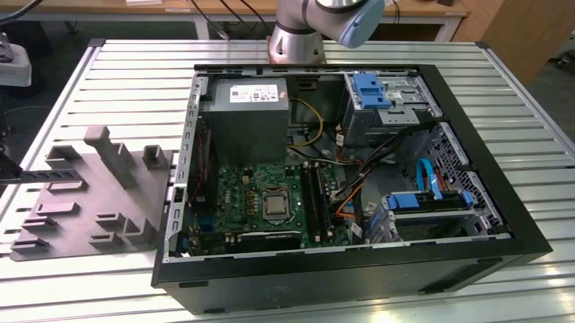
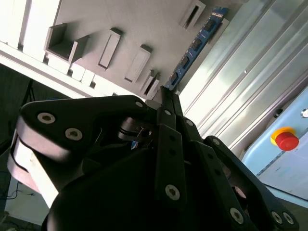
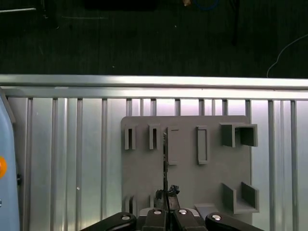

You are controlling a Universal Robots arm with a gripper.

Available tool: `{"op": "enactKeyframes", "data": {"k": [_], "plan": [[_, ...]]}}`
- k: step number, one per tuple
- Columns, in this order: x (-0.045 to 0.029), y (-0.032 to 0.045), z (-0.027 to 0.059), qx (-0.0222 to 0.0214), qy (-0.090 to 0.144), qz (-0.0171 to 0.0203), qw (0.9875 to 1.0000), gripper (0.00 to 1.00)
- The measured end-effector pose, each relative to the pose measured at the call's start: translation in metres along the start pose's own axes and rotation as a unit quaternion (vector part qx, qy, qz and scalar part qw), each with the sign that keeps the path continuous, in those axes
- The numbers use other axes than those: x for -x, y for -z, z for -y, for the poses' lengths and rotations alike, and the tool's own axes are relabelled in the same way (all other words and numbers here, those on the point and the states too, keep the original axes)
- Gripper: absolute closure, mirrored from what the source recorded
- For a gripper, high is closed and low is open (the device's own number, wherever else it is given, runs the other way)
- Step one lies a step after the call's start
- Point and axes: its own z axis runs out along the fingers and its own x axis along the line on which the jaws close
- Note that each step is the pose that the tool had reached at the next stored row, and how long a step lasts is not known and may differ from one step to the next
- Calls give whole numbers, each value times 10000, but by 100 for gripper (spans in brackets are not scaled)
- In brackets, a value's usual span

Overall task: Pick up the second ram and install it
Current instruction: 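Pick up the second ram and move it above second insertion slot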

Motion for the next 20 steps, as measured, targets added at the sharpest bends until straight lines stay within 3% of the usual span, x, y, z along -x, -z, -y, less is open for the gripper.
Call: {"op": "enactKeyframes", "data": {"k": [20], "plan": [[51,531,-12,0,0,0,10000,88]]}}
